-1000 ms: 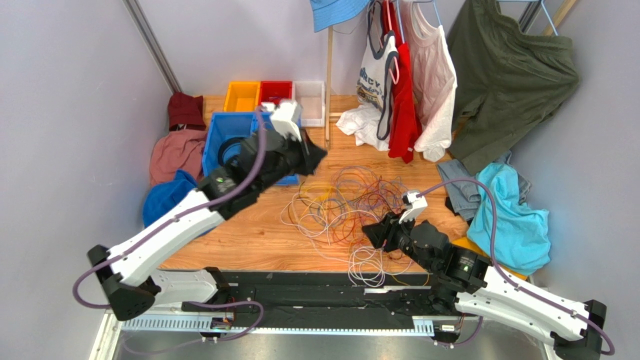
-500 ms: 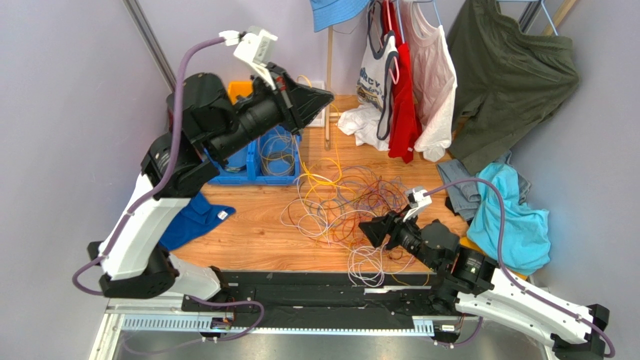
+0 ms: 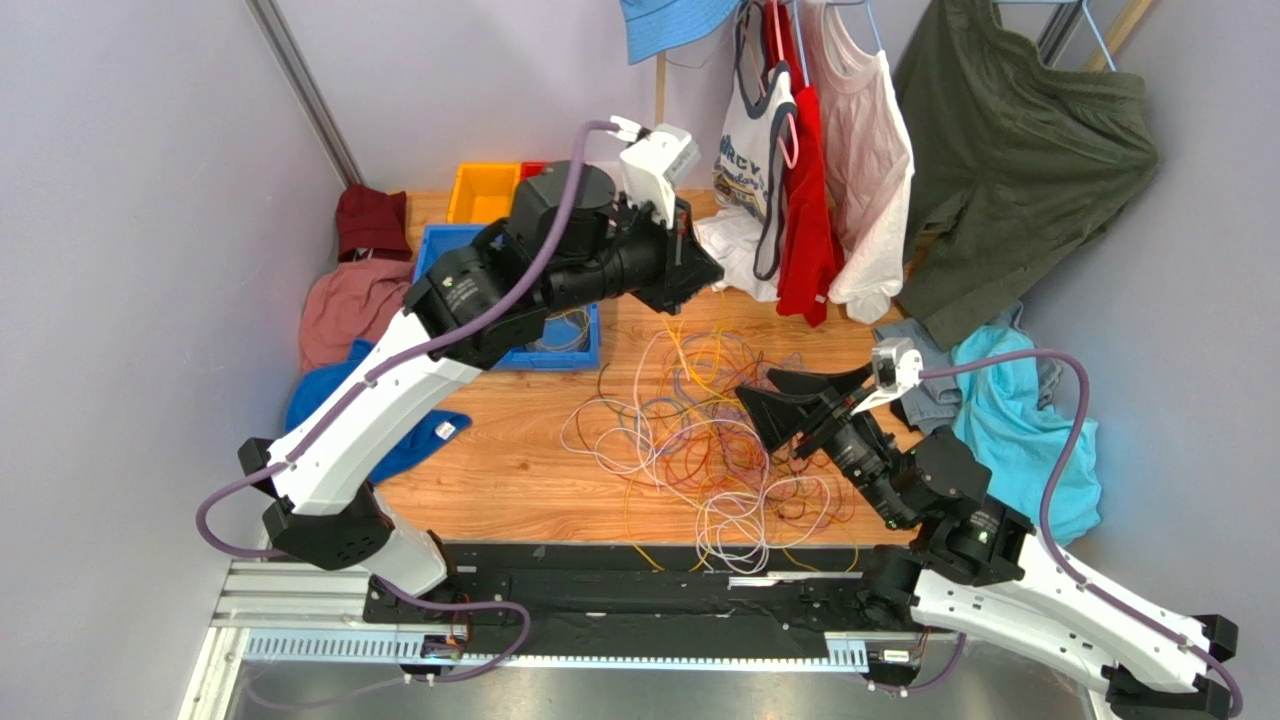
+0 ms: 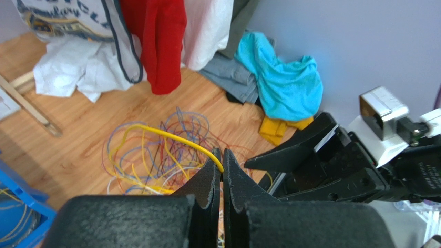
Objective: Untangle the cables
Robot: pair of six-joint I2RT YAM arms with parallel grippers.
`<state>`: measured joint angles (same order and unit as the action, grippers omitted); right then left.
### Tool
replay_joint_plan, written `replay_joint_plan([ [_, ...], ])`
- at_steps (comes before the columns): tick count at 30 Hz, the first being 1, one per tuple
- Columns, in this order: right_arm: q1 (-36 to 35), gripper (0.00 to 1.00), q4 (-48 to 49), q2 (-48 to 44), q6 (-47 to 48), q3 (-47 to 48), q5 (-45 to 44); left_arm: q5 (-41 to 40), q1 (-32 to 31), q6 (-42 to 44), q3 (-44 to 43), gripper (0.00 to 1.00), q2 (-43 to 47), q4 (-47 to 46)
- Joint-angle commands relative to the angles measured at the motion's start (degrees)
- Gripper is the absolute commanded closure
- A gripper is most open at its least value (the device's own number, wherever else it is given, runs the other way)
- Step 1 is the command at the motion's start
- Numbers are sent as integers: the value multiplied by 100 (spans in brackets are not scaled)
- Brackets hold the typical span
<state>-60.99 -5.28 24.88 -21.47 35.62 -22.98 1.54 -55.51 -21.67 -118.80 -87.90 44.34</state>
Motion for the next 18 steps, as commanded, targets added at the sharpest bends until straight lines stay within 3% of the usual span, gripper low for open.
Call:
replay_joint_plan([
  [1, -18, 38, 475, 420, 494, 261, -364, 136, -22, 14, 261, 100, 211, -250],
  [18, 219, 42, 1291, 2029, 654, 639, -647, 241, -30, -57, 894, 100, 633, -434],
])
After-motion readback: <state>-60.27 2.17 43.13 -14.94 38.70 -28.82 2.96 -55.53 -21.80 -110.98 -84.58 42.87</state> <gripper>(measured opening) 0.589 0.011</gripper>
